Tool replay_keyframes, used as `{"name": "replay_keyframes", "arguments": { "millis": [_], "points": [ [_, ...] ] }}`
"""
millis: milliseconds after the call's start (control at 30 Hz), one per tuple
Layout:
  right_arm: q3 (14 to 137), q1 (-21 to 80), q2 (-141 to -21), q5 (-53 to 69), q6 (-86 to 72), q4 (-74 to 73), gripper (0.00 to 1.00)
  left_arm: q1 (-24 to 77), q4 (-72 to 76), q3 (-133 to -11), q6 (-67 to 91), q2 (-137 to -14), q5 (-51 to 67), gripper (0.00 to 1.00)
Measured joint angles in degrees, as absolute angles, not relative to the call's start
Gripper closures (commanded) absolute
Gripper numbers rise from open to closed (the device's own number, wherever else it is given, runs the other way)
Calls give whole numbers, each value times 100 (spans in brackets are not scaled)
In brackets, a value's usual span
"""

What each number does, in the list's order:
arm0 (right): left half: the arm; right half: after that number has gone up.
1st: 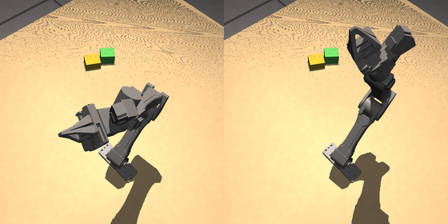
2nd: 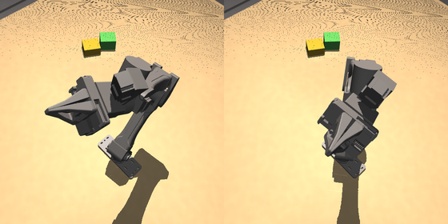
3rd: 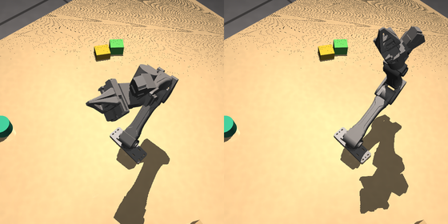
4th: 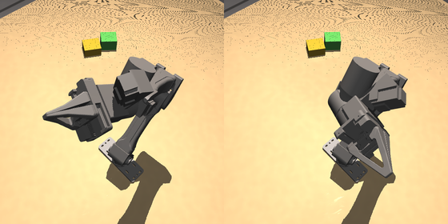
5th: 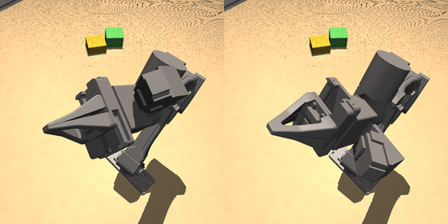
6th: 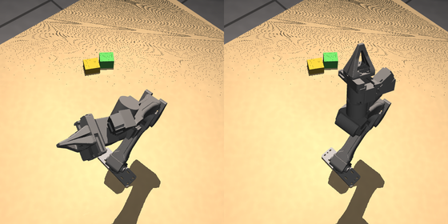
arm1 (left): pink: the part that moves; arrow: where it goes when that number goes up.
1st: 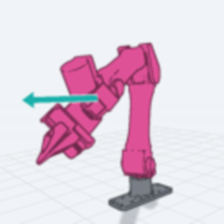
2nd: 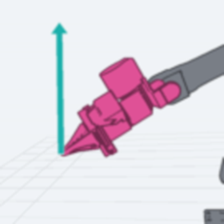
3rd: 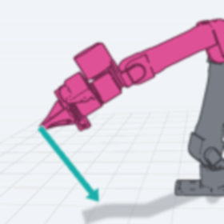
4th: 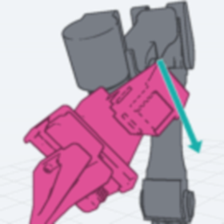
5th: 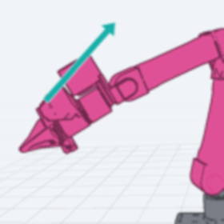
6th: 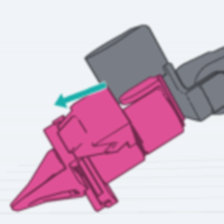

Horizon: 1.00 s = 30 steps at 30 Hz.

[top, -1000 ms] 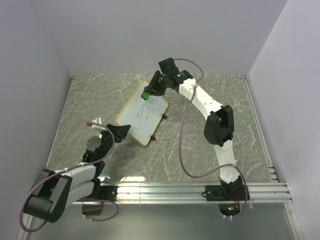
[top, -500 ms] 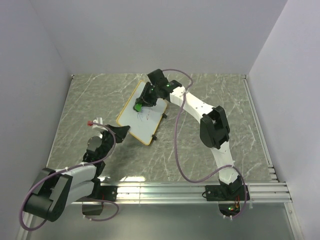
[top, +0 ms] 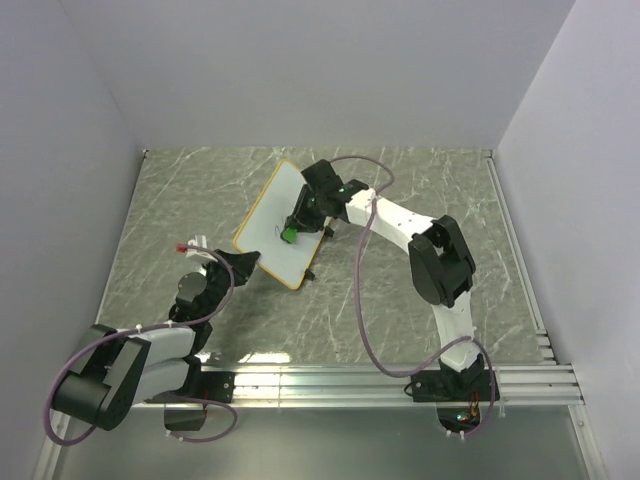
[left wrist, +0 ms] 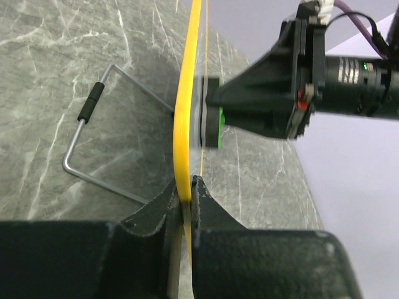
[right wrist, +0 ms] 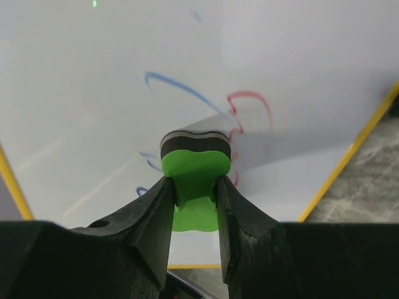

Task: Erase the whiteboard

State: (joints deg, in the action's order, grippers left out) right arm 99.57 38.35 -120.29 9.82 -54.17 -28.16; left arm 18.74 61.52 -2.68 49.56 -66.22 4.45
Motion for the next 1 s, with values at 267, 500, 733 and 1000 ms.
{"name": "replay_keyframes", "arguments": {
  "millis": [267, 500, 733, 1000],
  "points": [
    [10143, 4141, -12029, 707, -5360, -3214, 100, 1898, 6147, -263, 4915, -6608, 377, 99],
    [11535, 4213, -12750, 882, -5428, -3693, 100, 1900, 6167, -263, 4895, -6608, 117, 100],
    [11830, 4217, -12884, 1017, -5655, -3618, 100, 1942, 6132, -263, 4877, -6571, 34, 100],
    [11712, 4198, -12897, 1133, -5677, -3452, 100, 2008, 5964, -263, 4882, -6460, -117, 100]
  ]
}}
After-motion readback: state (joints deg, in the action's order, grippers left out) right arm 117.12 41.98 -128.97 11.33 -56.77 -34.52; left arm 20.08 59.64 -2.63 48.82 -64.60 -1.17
